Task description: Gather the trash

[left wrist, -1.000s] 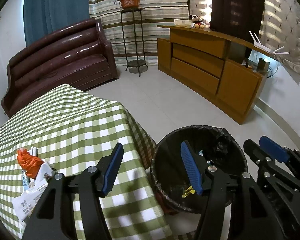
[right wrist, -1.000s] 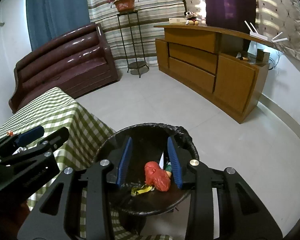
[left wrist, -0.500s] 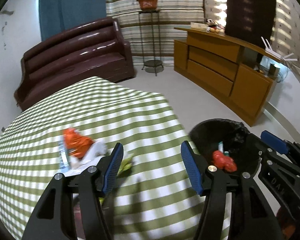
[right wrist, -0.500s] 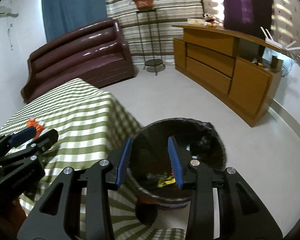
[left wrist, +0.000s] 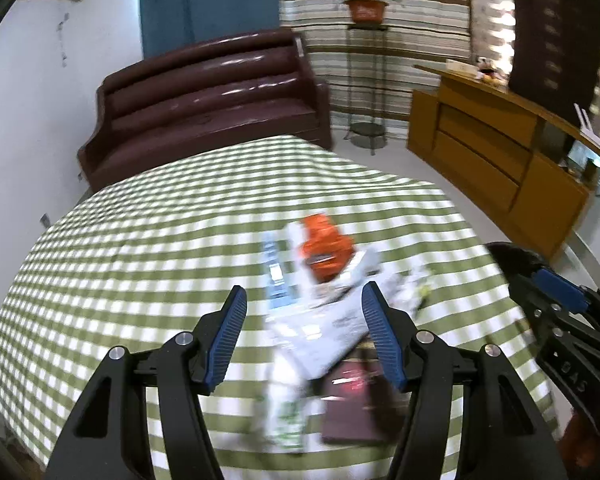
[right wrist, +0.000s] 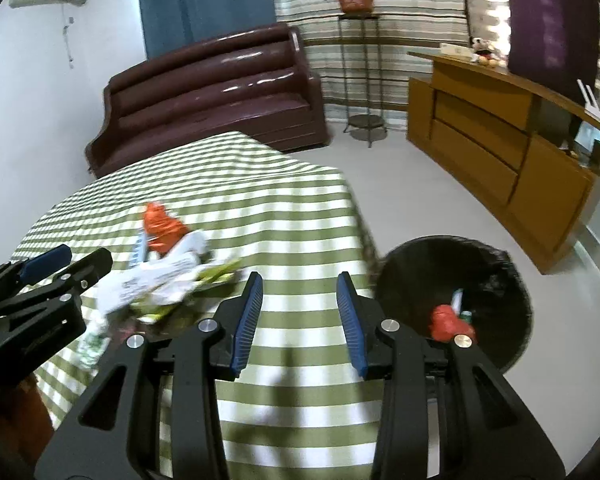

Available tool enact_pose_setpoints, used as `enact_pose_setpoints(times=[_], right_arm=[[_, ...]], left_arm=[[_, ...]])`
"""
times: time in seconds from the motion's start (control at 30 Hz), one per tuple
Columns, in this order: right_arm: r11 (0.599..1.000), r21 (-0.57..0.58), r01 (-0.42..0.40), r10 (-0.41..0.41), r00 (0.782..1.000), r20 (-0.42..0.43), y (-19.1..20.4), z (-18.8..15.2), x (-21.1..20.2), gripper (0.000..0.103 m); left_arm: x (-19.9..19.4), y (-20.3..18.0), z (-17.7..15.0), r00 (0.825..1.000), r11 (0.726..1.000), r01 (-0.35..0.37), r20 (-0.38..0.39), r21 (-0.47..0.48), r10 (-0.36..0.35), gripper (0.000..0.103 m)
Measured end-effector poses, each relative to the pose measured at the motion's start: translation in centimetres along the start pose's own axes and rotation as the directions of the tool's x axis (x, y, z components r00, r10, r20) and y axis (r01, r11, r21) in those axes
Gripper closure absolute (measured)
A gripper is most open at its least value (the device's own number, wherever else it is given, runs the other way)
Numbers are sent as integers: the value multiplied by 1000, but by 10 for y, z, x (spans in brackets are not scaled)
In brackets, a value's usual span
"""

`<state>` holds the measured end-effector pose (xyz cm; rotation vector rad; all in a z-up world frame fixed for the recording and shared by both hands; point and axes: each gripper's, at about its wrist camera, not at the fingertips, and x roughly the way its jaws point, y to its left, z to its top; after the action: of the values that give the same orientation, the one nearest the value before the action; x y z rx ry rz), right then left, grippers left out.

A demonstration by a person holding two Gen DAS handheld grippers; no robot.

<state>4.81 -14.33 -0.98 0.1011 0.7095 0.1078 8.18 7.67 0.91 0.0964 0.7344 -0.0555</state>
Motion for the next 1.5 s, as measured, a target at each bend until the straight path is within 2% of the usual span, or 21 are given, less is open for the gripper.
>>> enact_pose_setpoints(times=[0.17,0.2,0.23,0.43,0.57,0.77,1.0,1.13,1.3,1.5], right_arm=[[998,-41,-48,48,999,-11,37,0,4,64],[997,-46,-54,54,998,-13,42,-1,3,63],[997,-53,-64,63,998,-15,50,-1,4,56],[992,-90,-91,89,996,-30,82,-2,11,56],[990,-114,-77,71,996,-57,93,-5,21,56],[994,-106,-19,11,997,-74,83,-7,29,56],[996,-71,58,-65,994,-93,48,-7,34,56],[996,-58,63,-68,994,-83,42,-2,35,56],[997,-70,37,-42,996,-78,55,4,43,56],[996,-83,38,-47,992,-119,65,4,66,58]], left_arm=[[2,37,-8,999,998,-46,-16,-53,45,44],[2,43,-9,999,997,-52,-18,-60,51,44],[2,49,-11,998,996,-60,-20,-68,59,44],[3,83,-19,994,989,-109,-36,-100,106,44],[8,99,-24,992,985,-118,-54,-124,112,44],[10,105,-26,994,986,-101,-63,-132,94,44],[16,100,-26,995,988,-81,-72,-128,72,44],[19,94,-24,995,989,-76,-72,-125,67,43],[20,89,-21,995,990,-75,-70,-119,67,41],[22,88,-18,995,990,-74,-70,-117,66,40]])
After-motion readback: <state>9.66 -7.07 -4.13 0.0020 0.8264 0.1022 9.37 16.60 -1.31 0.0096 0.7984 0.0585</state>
